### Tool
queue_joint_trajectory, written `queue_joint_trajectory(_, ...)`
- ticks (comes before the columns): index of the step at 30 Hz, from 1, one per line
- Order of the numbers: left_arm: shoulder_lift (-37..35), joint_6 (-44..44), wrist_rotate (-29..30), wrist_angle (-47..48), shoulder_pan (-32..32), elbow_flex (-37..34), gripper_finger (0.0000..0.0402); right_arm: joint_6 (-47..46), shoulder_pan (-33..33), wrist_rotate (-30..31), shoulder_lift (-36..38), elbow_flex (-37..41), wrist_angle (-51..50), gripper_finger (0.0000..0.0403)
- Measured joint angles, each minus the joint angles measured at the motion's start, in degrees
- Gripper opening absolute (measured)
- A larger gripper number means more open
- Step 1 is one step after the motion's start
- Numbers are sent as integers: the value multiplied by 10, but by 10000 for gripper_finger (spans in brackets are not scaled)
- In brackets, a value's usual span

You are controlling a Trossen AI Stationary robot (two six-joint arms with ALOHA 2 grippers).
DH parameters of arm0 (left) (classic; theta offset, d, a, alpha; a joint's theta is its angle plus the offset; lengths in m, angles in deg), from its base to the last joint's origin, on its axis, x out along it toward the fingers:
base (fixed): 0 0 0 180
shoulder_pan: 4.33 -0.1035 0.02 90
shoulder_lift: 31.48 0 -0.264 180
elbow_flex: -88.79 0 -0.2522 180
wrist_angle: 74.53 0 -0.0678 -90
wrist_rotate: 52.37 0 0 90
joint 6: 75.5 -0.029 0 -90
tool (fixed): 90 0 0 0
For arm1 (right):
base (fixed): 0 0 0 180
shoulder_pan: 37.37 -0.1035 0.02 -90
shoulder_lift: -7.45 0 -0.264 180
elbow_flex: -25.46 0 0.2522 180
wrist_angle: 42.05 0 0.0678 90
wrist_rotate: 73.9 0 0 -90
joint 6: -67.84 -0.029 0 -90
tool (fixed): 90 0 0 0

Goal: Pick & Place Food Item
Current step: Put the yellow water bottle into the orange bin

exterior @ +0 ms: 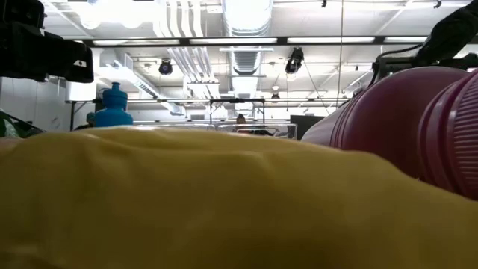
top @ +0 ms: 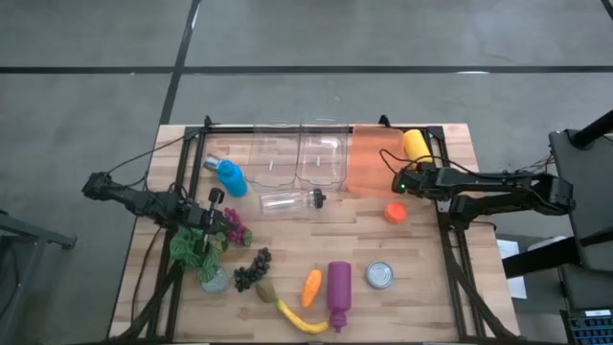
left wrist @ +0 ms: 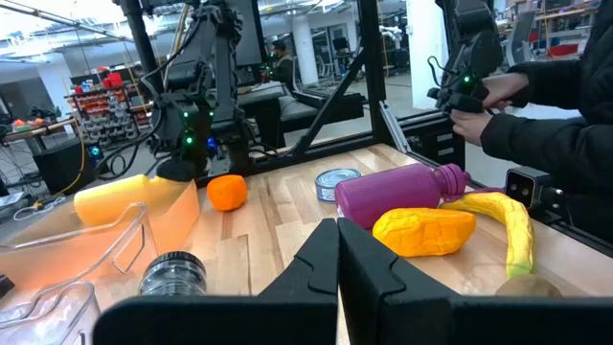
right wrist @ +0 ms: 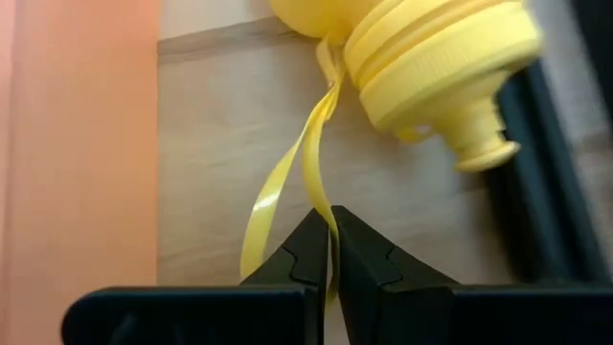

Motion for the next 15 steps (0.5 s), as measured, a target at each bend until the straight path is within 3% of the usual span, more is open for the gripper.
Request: queue_joint_trajectory(15, 0, 0, 0, 0, 0, 0, 1, 79, 0, 8, 95, -98, -149, 12)
